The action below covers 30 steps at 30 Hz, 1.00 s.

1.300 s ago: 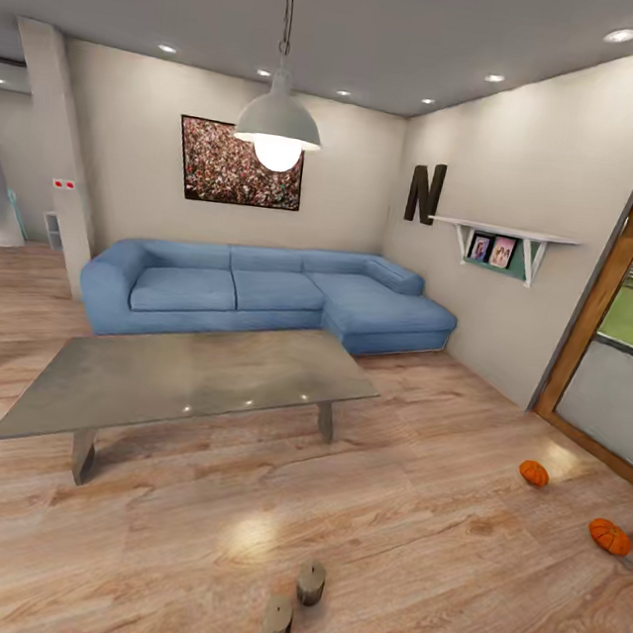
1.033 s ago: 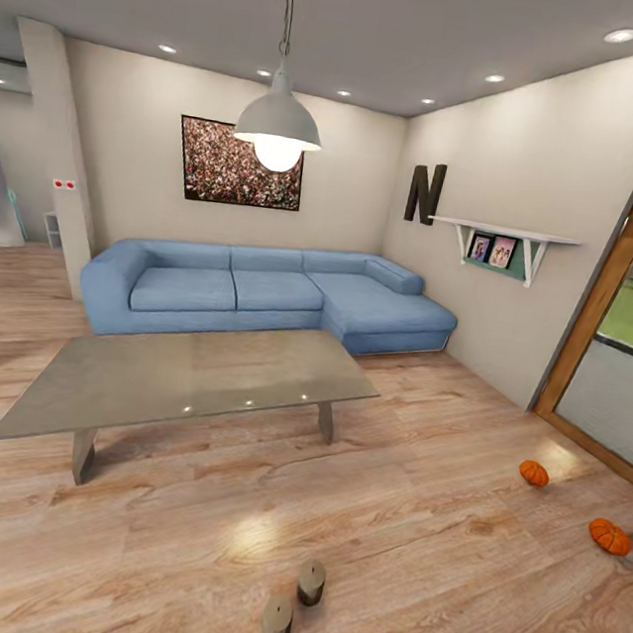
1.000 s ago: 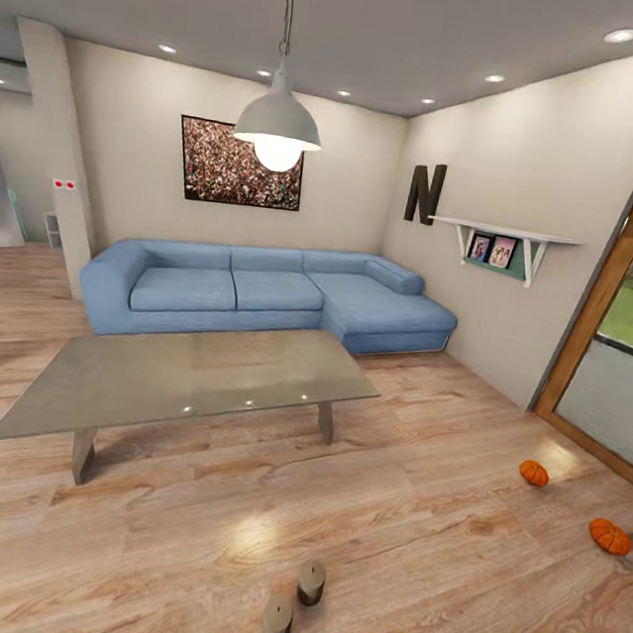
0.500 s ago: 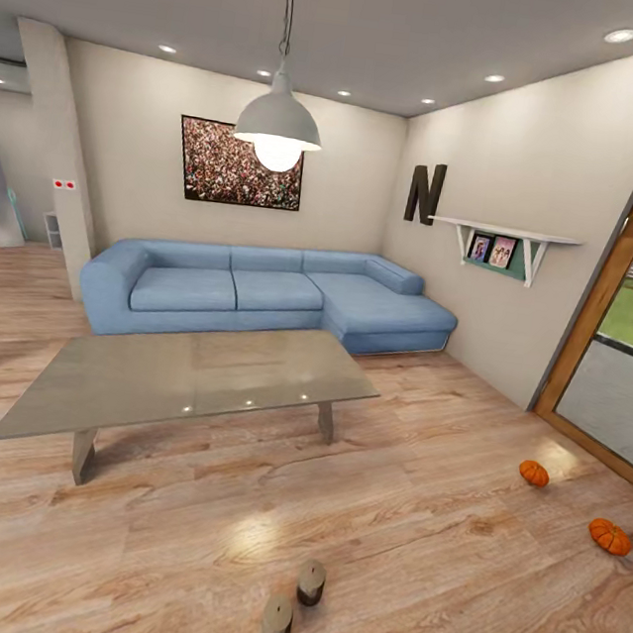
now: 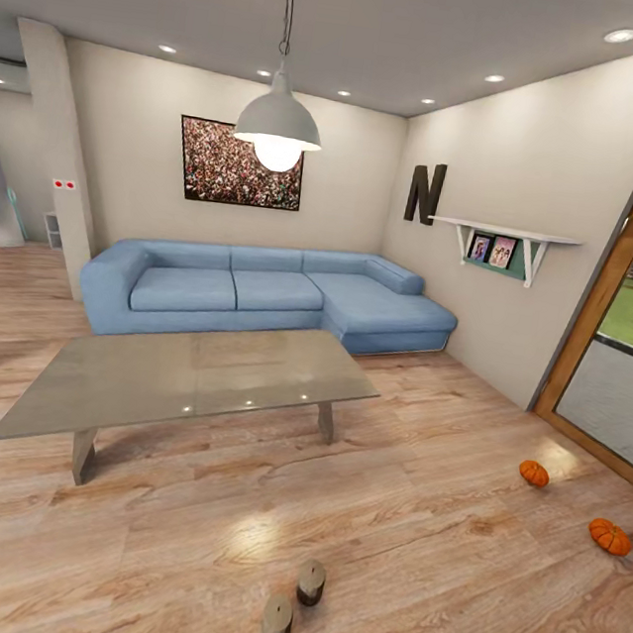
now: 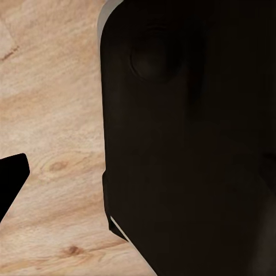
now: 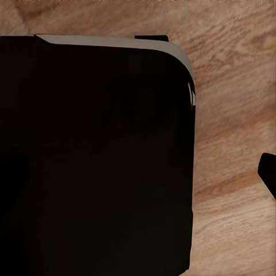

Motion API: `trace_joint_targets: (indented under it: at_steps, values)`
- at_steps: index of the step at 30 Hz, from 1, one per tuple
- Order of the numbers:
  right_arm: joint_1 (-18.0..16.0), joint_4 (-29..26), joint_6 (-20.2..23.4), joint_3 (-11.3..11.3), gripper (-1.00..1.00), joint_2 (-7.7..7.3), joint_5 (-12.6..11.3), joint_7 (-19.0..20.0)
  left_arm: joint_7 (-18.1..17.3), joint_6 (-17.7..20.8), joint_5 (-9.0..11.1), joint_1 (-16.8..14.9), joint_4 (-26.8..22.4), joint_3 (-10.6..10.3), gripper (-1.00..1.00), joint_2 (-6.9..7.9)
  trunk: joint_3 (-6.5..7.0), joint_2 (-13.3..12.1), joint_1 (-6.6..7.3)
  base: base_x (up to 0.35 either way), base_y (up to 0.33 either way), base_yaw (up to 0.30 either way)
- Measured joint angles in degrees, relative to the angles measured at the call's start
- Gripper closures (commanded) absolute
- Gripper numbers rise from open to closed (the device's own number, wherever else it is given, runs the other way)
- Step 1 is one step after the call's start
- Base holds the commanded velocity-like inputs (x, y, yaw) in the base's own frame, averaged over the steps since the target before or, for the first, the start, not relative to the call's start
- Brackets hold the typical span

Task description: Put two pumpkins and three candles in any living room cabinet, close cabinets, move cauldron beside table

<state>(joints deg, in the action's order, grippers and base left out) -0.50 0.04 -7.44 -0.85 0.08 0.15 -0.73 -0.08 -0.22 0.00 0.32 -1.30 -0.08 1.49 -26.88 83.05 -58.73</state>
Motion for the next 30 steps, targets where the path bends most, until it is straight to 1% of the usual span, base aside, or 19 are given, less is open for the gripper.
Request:
trace_joint_targets:
  at_steps: [4, 7, 14, 20, 24, 30]
  values:
    - [0.00, 0.00, -0.27, 0.09, -1.00, 0.03, 0.06, -0.04, 0.00, 0.01, 0.00, 0.00, 0.00, 0.00, -1.00, 0.00, 0.00, 0.00, 0.00, 0.000, 0.000, -0.004]
    - [0.00, -0.01, -0.49, 0.09, -1.00, 0.03, 0.02, -0.06, 0.00, 0.00, 0.00, 0.00, 0.00, 0.00, -1.00, 0.00, 0.00, 0.00, 0.00, 0.000, 0.000, -0.129]
    - [0.01, -0.01, -0.65, 0.13, -1.00, 0.08, 0.01, -0.06, 0.00, 0.04, 0.00, 0.00, 0.00, 0.06, -1.00, -0.02, 0.00, 0.00, 0.00, 0.000, 0.000, -0.235]
    - [0.01, -0.02, -0.70, 0.14, -1.00, 0.08, 0.01, -0.06, -0.22, -0.05, 0.14, 0.00, -0.23, 0.21, -1.00, -0.32, 0.00, 0.00, 0.00, -0.008, 0.000, -0.257]
    - [0.01, -0.01, -0.70, 0.13, -1.00, 0.08, 0.01, -0.07, -0.55, -0.93, 0.11, -0.01, -0.41, 0.07, -1.00, -0.21, 0.00, 0.00, -0.03, -0.206, 0.000, -0.215]
    - [0.00, 0.00, -0.77, 0.14, -1.00, 0.08, 0.01, -0.07, -0.65, -2.31, 0.09, 0.00, -0.46, 0.10, -1.00, -0.04, 0.00, -0.01, -0.03, -0.301, 0.029, -0.035]
